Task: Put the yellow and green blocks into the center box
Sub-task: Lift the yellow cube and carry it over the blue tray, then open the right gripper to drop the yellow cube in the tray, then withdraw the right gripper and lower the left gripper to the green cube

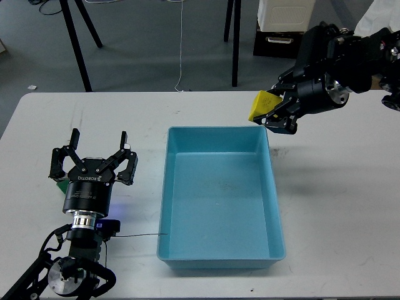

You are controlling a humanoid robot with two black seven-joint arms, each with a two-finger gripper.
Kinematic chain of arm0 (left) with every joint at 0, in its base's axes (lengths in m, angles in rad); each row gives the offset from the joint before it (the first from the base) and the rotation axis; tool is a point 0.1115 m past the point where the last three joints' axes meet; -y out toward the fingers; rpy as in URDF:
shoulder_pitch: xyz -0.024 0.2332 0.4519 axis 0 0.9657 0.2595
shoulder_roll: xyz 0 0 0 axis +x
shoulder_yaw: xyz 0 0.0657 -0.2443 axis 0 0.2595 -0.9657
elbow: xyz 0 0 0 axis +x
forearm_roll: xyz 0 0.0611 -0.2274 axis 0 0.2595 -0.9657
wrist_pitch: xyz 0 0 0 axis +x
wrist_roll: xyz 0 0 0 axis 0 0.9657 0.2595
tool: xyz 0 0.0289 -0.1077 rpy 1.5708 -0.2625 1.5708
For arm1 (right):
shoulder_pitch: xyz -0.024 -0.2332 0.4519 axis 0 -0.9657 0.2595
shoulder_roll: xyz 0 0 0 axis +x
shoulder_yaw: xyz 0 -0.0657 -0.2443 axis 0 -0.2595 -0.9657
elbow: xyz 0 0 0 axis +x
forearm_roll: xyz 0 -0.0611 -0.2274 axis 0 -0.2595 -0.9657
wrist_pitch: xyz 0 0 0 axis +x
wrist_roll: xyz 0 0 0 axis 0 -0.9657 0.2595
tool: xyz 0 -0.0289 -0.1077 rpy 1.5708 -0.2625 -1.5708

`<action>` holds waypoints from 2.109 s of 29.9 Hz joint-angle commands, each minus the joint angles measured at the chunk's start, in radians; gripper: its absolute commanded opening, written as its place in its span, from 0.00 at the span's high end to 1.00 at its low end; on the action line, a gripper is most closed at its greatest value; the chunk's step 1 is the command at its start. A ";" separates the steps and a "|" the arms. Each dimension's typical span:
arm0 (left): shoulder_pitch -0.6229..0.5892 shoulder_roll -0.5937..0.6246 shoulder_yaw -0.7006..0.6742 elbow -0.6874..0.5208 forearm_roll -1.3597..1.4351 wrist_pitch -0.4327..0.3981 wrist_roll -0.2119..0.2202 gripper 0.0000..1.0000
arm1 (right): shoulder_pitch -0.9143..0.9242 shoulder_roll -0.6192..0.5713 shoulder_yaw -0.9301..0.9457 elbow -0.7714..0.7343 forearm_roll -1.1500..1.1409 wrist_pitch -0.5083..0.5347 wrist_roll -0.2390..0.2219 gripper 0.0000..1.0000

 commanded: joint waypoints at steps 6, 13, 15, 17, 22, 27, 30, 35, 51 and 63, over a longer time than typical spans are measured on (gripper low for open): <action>-0.003 0.001 -0.004 0.000 0.000 0.000 -0.001 0.00 | -0.024 0.267 -0.102 -0.080 0.008 0.006 0.000 0.84; -0.004 0.001 -0.015 0.000 0.000 0.000 -0.001 0.00 | -0.064 0.404 -0.169 -0.163 0.008 0.006 0.000 0.79; -0.004 0.003 -0.015 0.000 0.000 0.000 -0.001 0.00 | -0.077 0.429 -0.184 -0.183 0.008 0.006 0.000 0.72; -0.006 0.003 -0.017 0.000 0.000 0.000 0.001 0.00 | -0.091 0.435 -0.191 -0.195 0.014 0.006 0.000 0.54; -0.013 0.003 -0.017 0.000 0.000 0.000 0.001 0.00 | -0.100 0.433 -0.192 -0.197 0.037 0.006 0.000 0.08; -0.038 0.012 -0.011 0.000 0.003 0.005 0.004 0.00 | -0.096 0.416 -0.200 -0.197 0.063 0.004 0.000 0.04; -0.067 0.044 -0.009 0.000 0.006 0.006 0.009 0.00 | -0.082 0.380 -0.192 -0.189 0.063 0.001 0.000 0.04; -0.140 0.173 -0.004 0.006 0.036 0.015 0.012 0.00 | -0.044 0.302 -0.120 -0.183 0.105 -0.008 0.000 0.03; -0.400 0.561 0.006 0.190 0.115 0.139 0.024 0.00 | -0.192 0.284 0.501 -0.231 0.386 -0.005 0.000 0.01; -0.475 0.649 -0.035 0.248 0.922 0.040 -0.064 0.00 | -0.398 0.320 0.818 -0.192 0.582 -0.011 0.000 0.01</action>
